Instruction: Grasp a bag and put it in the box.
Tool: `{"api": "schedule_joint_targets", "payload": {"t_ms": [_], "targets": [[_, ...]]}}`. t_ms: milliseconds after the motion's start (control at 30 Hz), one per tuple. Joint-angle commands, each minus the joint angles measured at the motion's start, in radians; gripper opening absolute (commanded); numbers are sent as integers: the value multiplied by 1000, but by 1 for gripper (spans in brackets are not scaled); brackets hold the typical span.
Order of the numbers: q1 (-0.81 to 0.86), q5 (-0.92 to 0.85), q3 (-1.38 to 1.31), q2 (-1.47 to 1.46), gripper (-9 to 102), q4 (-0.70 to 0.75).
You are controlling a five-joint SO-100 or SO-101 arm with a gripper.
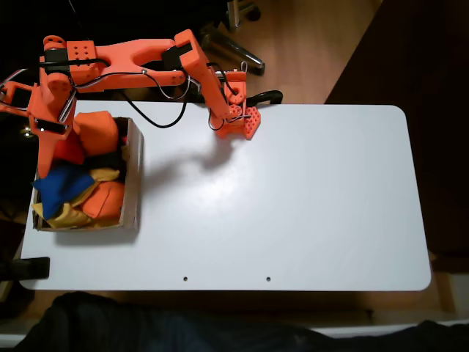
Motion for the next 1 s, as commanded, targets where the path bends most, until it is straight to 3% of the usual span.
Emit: {"api": "schedule_joint_targets", "payload": {"t_ms": [0, 267, 467, 967], "targets": [[-9, 9, -6, 77, 89, -20], [-20, 17, 3, 138, 89, -28], [-40, 58, 114, 213, 90, -132], [-98, 281, 167, 360, 90, -187]]}}
